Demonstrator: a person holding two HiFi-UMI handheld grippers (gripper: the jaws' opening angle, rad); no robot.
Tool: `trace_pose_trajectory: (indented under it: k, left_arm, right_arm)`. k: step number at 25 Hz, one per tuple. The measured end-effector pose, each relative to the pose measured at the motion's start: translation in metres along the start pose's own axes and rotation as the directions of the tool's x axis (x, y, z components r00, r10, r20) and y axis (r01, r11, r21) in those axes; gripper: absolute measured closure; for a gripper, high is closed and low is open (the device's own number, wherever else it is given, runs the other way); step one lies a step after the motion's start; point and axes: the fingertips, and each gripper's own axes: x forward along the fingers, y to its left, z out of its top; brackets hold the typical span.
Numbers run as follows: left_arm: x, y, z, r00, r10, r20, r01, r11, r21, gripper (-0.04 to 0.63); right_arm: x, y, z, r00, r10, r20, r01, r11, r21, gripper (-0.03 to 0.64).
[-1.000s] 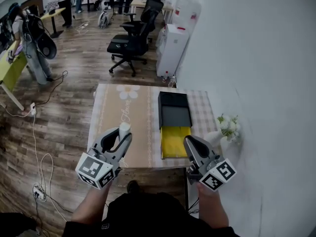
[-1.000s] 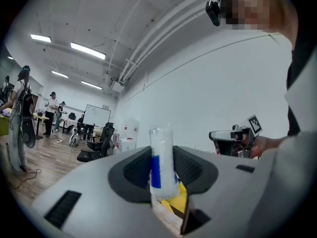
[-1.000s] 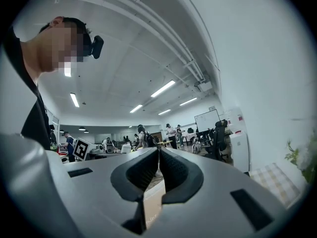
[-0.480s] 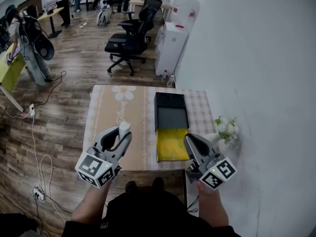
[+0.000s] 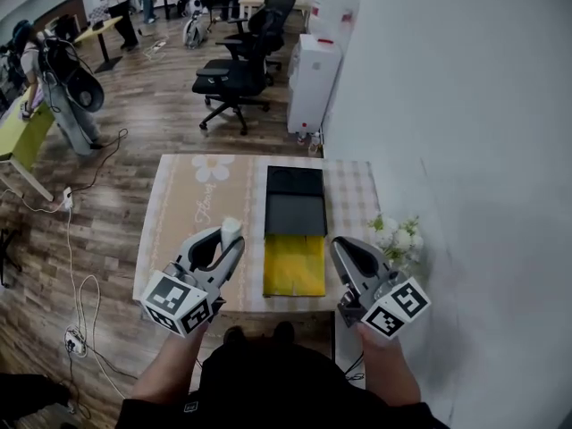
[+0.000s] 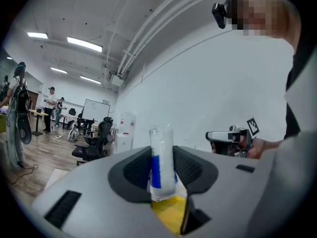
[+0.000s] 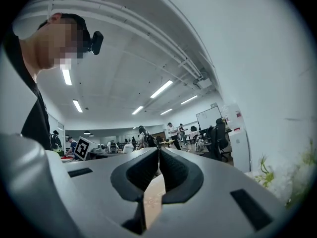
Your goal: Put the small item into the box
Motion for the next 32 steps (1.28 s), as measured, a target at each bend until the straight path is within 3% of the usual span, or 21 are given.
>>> trace_pose_trajectory:
  k: [8,20,26,32]
  left_arm:
    - [0.034,-0.011,-0.027,0.998,-0.002,-0.056,0.001,1.000,-0.027,0.457]
    - [0.086,-0.013,-0.097,0.973,-0.121,-0.194,0.077,0.972,-0.220,0.457]
    - [0.104,-0.016,-0.145,0.940,-0.163,-0.299,0.081,0.960,-0.270,0.456]
    - [0.123,-0.023,-0.198,0.886,-0.211,-0.413,0.086,0.950,-0.300,0.456]
  right_arm:
    - [-0.012,-0.031,-0.003,1.000,-0.004,-0.005,0.004,1.000,0.018,0.578]
    - [-0.015,-0.041,-0.017,0.996,-0.081,-0.039,0.083,0.994,0.065,0.578]
    - [-0.013,-0.043,-0.030,0.994,-0.094,-0.059,0.099,0.991,0.091,0.578]
    - [-0.013,-0.044,-0.043,0.991,-0.101,-0.083,0.110,0.987,0.120,0.578]
